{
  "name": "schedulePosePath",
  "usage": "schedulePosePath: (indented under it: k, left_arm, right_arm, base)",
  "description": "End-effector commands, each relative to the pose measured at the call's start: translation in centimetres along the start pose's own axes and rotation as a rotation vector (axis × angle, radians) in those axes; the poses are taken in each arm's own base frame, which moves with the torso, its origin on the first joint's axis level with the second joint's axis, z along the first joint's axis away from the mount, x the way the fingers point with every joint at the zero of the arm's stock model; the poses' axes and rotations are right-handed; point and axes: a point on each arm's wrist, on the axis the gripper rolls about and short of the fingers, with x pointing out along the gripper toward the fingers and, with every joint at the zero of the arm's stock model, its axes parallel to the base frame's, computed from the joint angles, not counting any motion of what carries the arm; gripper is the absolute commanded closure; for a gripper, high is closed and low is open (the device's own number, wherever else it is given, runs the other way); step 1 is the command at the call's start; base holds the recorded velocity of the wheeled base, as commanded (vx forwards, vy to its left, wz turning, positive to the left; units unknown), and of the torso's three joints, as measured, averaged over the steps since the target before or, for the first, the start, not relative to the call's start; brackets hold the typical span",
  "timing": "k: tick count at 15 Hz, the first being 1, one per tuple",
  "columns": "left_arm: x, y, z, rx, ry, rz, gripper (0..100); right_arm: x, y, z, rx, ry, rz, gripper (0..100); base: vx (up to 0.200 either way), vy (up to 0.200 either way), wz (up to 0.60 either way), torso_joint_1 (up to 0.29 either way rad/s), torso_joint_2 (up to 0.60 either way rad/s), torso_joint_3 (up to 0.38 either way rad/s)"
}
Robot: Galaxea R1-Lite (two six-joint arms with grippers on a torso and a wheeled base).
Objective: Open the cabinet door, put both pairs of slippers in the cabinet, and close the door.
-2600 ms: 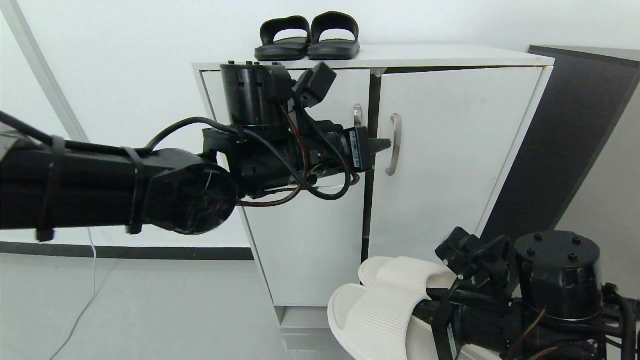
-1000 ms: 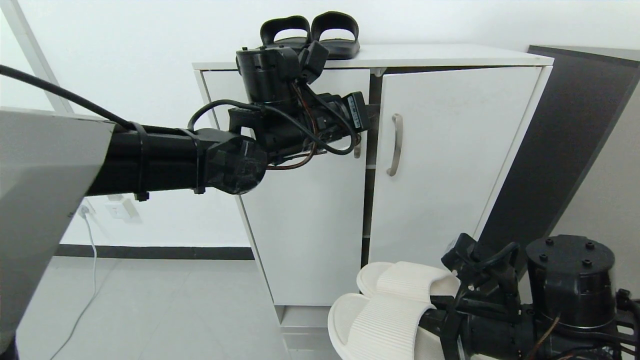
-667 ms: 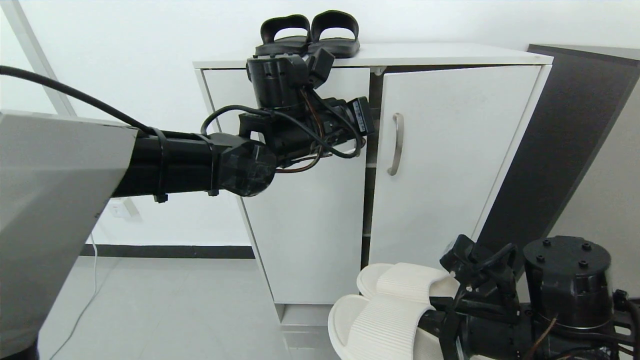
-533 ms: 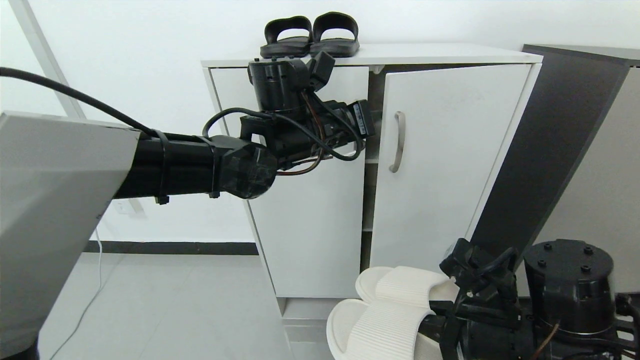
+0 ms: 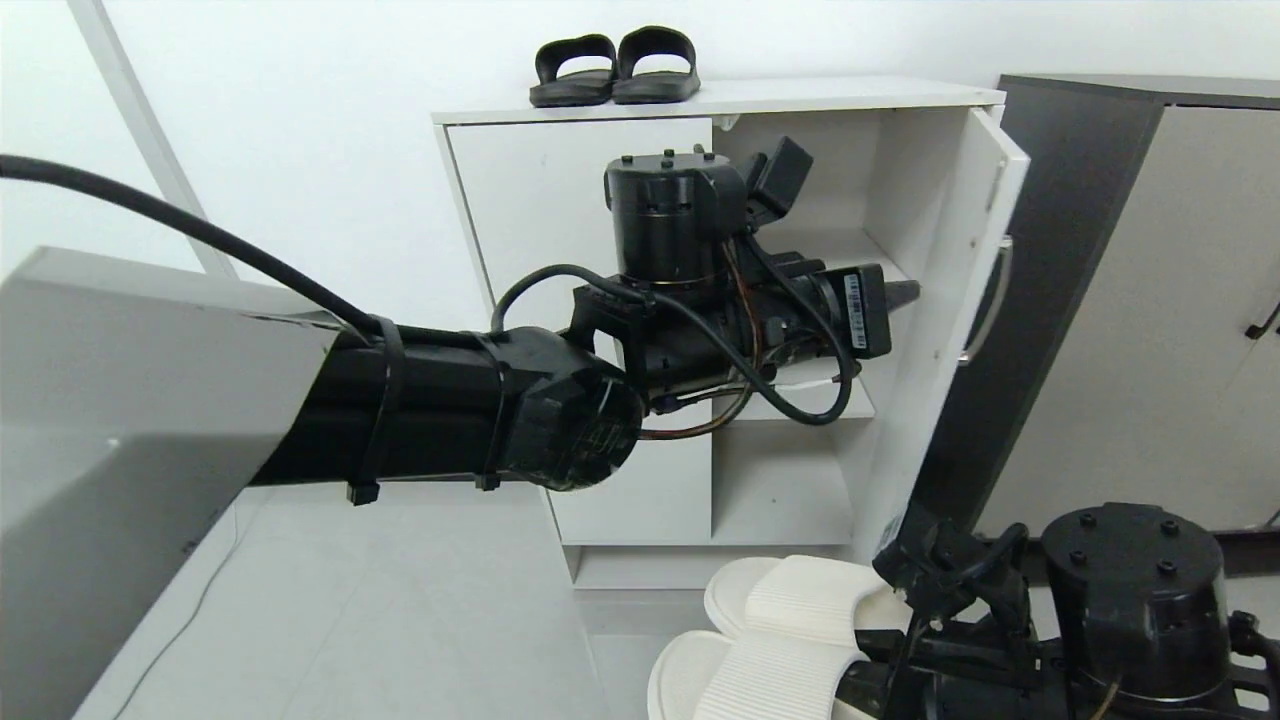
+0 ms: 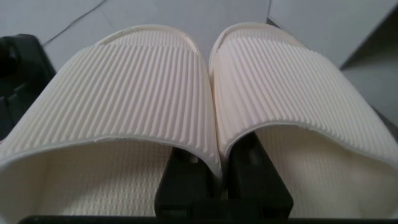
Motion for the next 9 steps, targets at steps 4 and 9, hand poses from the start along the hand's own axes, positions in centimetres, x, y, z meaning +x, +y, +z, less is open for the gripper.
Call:
schedulePosePath:
  k: [4, 9]
  left_arm:
    - [-2.6, 2.1, 2.1, 0.033, -0.106, 0.142, 100]
    - [-12.3, 2.5, 5.8, 0.166, -0.223, 0.561, 100]
  right_arm:
    - [0.8, -1.1, 0.8, 0.02, -0.019, -0.054, 100]
    - [4.9, -5.2, 3.1, 0.146, -0.084, -0.481, 100]
  base:
    - [0.0, 0.0, 0.0, 0.0, 0.0, 0.0]
    - [0.0, 0.0, 0.0, 0.0, 0.0, 0.0]
